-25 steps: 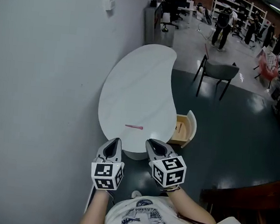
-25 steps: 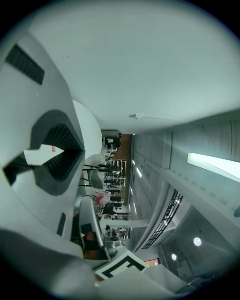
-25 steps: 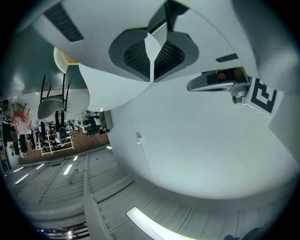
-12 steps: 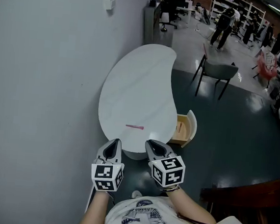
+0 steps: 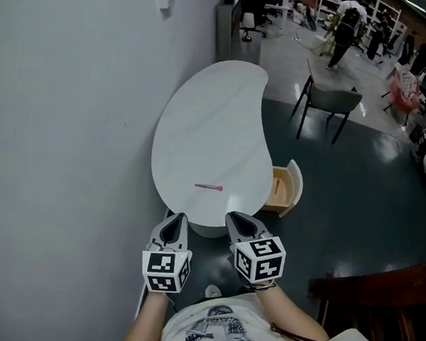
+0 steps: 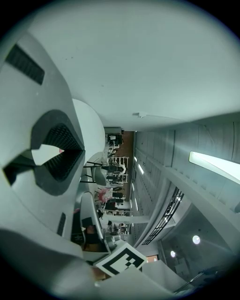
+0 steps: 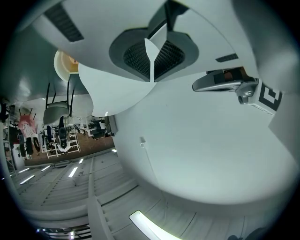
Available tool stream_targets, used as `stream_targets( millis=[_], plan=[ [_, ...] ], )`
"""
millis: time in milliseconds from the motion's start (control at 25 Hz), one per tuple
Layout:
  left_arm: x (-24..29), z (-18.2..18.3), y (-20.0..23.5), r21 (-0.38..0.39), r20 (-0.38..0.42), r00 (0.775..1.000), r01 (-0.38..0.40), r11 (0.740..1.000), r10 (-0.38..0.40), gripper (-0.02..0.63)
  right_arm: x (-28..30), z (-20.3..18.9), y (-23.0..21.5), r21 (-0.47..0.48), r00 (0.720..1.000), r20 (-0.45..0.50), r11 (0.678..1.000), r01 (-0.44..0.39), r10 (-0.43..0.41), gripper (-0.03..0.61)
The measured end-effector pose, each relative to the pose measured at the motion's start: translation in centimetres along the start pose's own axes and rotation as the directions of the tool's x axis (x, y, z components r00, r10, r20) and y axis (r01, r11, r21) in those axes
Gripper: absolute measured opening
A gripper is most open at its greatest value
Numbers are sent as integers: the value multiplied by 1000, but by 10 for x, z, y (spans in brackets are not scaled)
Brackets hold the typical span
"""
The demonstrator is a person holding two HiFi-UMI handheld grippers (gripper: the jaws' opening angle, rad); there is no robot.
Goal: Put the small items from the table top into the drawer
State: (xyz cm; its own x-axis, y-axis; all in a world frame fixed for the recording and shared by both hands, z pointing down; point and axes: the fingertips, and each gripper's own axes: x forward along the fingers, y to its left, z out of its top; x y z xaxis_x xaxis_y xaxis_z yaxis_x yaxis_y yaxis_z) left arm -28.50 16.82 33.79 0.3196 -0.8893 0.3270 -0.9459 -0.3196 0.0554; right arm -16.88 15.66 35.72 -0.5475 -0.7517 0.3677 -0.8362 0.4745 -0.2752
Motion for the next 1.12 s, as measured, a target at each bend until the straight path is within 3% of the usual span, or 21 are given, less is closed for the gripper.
stream_targets(
  millis=[600,840,1120],
  plan=[
    [31,-29,46,-89,-33,998,-52,995,49,20,59,-27,-10,-18,991,-129,1000,-26,23,37],
    [67,-29,65,-111,-68,992,-114,987,107,20,101,-19,-27,-51,980,-184,995,-88,77,37],
    [109,-32,81,-149,-121,979,-181,972,164,20,148,-14,-43,-88,942,-279,972,-220,188,38]
  ],
)
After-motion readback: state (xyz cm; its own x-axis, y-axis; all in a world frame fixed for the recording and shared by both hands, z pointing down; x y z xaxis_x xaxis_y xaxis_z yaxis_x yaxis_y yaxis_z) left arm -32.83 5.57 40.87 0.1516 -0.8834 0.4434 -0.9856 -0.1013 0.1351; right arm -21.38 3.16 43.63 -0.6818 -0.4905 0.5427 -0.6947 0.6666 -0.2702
